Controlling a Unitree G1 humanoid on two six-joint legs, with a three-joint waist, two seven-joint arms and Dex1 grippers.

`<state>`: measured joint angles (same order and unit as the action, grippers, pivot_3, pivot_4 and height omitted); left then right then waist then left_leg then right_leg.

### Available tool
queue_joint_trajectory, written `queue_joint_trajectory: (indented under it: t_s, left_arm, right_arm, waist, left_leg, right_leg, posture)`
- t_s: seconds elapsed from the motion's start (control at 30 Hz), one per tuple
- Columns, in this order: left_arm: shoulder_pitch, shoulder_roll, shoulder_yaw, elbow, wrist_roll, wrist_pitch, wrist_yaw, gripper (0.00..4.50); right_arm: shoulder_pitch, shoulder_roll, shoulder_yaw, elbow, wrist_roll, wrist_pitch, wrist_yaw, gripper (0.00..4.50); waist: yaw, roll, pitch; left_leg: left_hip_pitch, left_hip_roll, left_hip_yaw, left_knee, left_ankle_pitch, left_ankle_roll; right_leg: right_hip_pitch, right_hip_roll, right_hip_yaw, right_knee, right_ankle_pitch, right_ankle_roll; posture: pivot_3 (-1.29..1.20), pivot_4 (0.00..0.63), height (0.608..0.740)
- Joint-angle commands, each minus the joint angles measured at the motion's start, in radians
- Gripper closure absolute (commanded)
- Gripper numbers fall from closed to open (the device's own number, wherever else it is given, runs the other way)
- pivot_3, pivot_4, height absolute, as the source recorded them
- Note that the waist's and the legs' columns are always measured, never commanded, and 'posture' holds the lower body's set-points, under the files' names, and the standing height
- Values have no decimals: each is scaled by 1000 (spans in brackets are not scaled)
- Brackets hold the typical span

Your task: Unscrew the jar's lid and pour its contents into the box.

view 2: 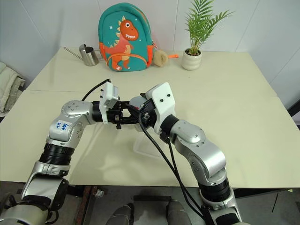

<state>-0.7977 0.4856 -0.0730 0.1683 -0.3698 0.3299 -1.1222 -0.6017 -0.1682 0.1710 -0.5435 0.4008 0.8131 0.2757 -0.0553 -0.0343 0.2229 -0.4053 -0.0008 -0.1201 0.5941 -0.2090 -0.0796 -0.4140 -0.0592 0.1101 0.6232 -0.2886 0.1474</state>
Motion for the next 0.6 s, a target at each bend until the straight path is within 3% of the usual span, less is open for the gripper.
queue_joint_trajectory:
  t_s: [0.03,0.6]
  left_arm:
    - [-15,15,29,-35,-40,11,-30,2470]
    - [-58,95,27,-8,-126,39,-272,2470]
  right_arm:
    - [-24,-20,-1,-44,95,-1,116,1937]
    - [-168,-179,-72,46,335,-23,553,1937]
  waist:
    - [0,0,0]
    - [-1,0,0]
  left_leg:
    - [0,0,0,0,0,0]
    - [0,1,0,-1,0,0]
  right_leg:
    - [0,0,0,0,0,0]
    - [0,0,-1,-1,0,0]
  posture:
    - [0,150,740]
    - [0,150,740]
